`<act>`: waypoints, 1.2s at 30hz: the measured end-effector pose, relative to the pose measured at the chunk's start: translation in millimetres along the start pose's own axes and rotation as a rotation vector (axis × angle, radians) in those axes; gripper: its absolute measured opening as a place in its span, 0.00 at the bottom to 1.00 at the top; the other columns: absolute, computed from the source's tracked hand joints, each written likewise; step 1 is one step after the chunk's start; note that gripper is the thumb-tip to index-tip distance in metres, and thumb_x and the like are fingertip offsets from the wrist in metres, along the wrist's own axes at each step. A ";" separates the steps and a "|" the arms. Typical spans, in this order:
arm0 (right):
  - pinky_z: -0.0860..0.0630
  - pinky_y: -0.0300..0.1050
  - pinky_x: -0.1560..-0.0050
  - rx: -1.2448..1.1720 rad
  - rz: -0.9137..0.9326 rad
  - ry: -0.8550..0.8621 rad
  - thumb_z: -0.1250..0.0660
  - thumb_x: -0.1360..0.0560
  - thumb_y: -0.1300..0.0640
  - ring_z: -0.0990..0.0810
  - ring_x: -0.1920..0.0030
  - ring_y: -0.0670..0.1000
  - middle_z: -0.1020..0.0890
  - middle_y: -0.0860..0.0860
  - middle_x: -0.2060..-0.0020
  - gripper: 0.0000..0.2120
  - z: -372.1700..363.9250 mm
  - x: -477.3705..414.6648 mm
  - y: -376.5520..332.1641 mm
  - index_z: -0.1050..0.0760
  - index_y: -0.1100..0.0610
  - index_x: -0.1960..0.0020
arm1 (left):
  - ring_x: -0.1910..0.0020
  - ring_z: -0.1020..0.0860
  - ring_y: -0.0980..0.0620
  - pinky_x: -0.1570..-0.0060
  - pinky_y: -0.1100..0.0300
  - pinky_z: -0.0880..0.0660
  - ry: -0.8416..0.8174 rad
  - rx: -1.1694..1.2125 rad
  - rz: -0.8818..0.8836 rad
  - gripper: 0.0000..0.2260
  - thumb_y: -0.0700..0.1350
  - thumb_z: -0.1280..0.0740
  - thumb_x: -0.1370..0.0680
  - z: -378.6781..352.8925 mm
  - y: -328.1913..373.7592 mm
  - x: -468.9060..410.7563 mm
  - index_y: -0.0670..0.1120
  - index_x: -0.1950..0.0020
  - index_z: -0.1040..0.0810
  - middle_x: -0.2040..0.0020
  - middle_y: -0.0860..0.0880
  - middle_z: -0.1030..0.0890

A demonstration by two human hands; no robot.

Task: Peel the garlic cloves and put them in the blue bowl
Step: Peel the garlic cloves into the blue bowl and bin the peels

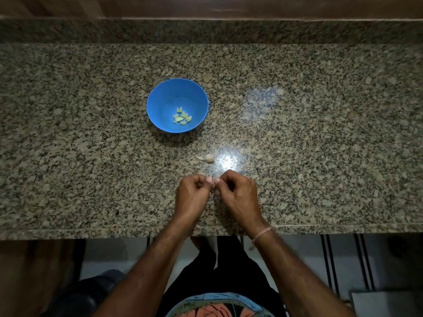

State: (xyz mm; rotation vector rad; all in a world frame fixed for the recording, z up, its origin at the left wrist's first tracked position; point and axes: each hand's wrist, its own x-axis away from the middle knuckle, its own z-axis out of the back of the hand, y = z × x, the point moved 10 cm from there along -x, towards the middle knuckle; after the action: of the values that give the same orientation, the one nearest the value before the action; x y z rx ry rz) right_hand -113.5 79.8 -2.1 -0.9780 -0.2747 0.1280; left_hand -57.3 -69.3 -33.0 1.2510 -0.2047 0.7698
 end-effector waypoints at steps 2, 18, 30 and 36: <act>0.27 0.32 0.67 -0.243 -0.253 -0.074 0.30 0.20 0.60 0.24 0.68 0.43 0.20 0.48 0.67 0.10 -5.2 0.4 17.3 0.21 0.57 0.60 | 0.59 0.19 0.54 0.60 0.57 0.24 0.079 -0.220 -0.158 0.08 0.51 0.30 0.18 6.3 18.2 4.2 0.49 0.53 0.18 0.59 0.53 0.17; 0.29 0.36 0.68 -0.487 -0.470 -0.273 0.36 0.16 0.58 0.28 0.69 0.46 0.25 0.48 0.68 0.13 -22.5 14.0 25.6 0.26 0.56 0.59 | 0.62 0.31 0.55 0.66 0.60 0.36 -0.035 -0.424 -0.479 0.08 0.47 0.43 0.13 -14.7 37.1 18.7 0.48 0.51 0.32 0.57 0.52 0.29; 0.33 0.31 0.65 -0.051 0.036 -0.086 0.35 0.16 0.58 0.31 0.67 0.40 0.26 0.45 0.66 0.12 -3.9 4.0 -2.6 0.27 0.55 0.58 | 0.64 0.27 0.53 0.65 0.61 0.29 -0.328 0.144 0.236 0.14 0.53 0.45 0.12 -39.7 -20.2 9.2 0.44 0.43 0.29 0.59 0.50 0.24; 0.33 0.38 0.68 -0.915 -0.787 -0.331 0.38 0.16 0.60 0.31 0.70 0.46 0.26 0.49 0.69 0.14 -45.8 28.3 38.0 0.23 0.57 0.59 | 0.66 0.36 0.59 0.70 0.64 0.42 0.017 -0.548 -0.631 0.07 0.50 0.48 0.13 -20.3 46.8 26.2 0.50 0.48 0.36 0.56 0.53 0.33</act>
State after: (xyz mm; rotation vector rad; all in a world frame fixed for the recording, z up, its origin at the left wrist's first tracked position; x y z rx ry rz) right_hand -72.7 70.7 -53.0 -1.6738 -1.0607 -0.6150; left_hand -72.5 -35.2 10.5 0.7161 0.0047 0.1523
